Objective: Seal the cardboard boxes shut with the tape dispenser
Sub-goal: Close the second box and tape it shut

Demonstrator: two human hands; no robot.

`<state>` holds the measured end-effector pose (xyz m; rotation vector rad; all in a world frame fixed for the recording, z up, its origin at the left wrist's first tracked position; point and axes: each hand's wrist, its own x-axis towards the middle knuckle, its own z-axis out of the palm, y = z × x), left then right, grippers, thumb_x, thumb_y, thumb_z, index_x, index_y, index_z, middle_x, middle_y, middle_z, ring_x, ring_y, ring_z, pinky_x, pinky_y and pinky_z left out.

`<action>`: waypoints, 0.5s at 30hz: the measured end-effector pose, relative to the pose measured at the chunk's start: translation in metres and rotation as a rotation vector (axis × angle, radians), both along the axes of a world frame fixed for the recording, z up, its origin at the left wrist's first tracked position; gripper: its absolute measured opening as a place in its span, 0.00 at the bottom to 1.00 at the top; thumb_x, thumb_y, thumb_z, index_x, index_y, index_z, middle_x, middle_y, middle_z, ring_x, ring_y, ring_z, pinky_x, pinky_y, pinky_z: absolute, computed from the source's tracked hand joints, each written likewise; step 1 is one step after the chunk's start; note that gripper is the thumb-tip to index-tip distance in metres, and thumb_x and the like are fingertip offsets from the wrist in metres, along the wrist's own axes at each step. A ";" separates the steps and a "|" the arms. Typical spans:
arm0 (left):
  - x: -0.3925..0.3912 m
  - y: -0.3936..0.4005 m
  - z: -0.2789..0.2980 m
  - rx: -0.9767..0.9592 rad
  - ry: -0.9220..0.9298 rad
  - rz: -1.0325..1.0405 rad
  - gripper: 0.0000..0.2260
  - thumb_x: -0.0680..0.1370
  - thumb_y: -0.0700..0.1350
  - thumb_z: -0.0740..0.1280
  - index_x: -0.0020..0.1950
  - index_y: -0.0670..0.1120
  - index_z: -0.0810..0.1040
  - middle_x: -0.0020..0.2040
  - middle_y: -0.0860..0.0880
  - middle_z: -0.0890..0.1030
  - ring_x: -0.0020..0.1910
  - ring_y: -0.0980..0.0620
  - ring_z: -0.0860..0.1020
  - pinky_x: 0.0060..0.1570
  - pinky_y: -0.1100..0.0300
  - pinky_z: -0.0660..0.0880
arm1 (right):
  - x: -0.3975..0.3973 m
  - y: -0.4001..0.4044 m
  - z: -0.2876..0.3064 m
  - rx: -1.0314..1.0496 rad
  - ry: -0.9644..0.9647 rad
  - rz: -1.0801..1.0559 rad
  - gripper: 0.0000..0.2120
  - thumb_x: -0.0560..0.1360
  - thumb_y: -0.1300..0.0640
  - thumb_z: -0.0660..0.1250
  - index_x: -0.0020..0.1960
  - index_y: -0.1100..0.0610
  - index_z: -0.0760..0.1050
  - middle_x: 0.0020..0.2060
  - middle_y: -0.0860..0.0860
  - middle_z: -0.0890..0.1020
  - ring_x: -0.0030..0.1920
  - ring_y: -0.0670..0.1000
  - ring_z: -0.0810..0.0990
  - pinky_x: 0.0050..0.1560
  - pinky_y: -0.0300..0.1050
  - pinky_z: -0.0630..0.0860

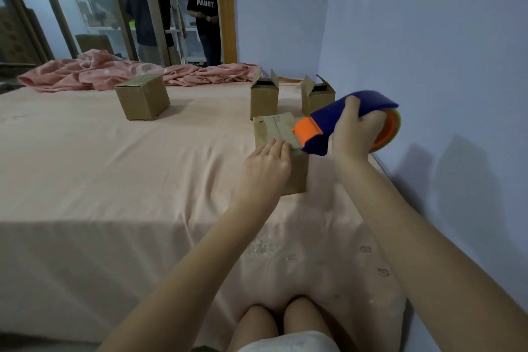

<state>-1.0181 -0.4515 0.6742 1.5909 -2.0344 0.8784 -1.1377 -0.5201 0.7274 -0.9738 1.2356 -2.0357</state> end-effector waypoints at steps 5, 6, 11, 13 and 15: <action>0.000 0.003 0.002 -0.009 -0.009 0.007 0.20 0.59 0.41 0.81 0.49 0.42 0.84 0.47 0.47 0.85 0.49 0.53 0.83 0.49 0.63 0.77 | -0.004 -0.004 0.000 0.080 0.024 -0.028 0.06 0.77 0.56 0.61 0.41 0.53 0.68 0.34 0.47 0.76 0.36 0.47 0.78 0.36 0.42 0.74; -0.001 0.003 0.003 -0.017 -0.018 0.005 0.19 0.58 0.41 0.81 0.48 0.42 0.84 0.46 0.47 0.85 0.48 0.53 0.83 0.49 0.63 0.77 | -0.006 -0.005 -0.001 0.101 -0.004 -0.022 0.07 0.77 0.57 0.61 0.40 0.53 0.68 0.34 0.48 0.76 0.35 0.47 0.77 0.36 0.42 0.74; 0.001 0.002 0.004 -0.024 0.010 -0.017 0.18 0.58 0.40 0.81 0.46 0.42 0.84 0.44 0.47 0.85 0.47 0.53 0.83 0.46 0.64 0.77 | -0.007 -0.008 0.006 0.034 0.102 -0.001 0.06 0.76 0.56 0.61 0.46 0.59 0.69 0.35 0.48 0.76 0.35 0.46 0.77 0.32 0.38 0.72; 0.001 0.000 0.005 -0.016 0.018 -0.017 0.18 0.58 0.41 0.80 0.45 0.43 0.84 0.44 0.48 0.85 0.46 0.53 0.84 0.44 0.64 0.77 | -0.009 -0.011 0.007 0.066 0.072 0.010 0.05 0.76 0.56 0.61 0.43 0.57 0.70 0.34 0.48 0.77 0.35 0.47 0.77 0.32 0.38 0.72; 0.001 -0.001 0.005 -0.014 0.020 -0.019 0.17 0.58 0.41 0.81 0.44 0.44 0.84 0.43 0.49 0.85 0.45 0.54 0.84 0.43 0.65 0.77 | -0.013 -0.012 0.000 0.159 -0.052 0.019 0.08 0.76 0.57 0.60 0.37 0.54 0.69 0.32 0.47 0.76 0.34 0.48 0.76 0.32 0.39 0.72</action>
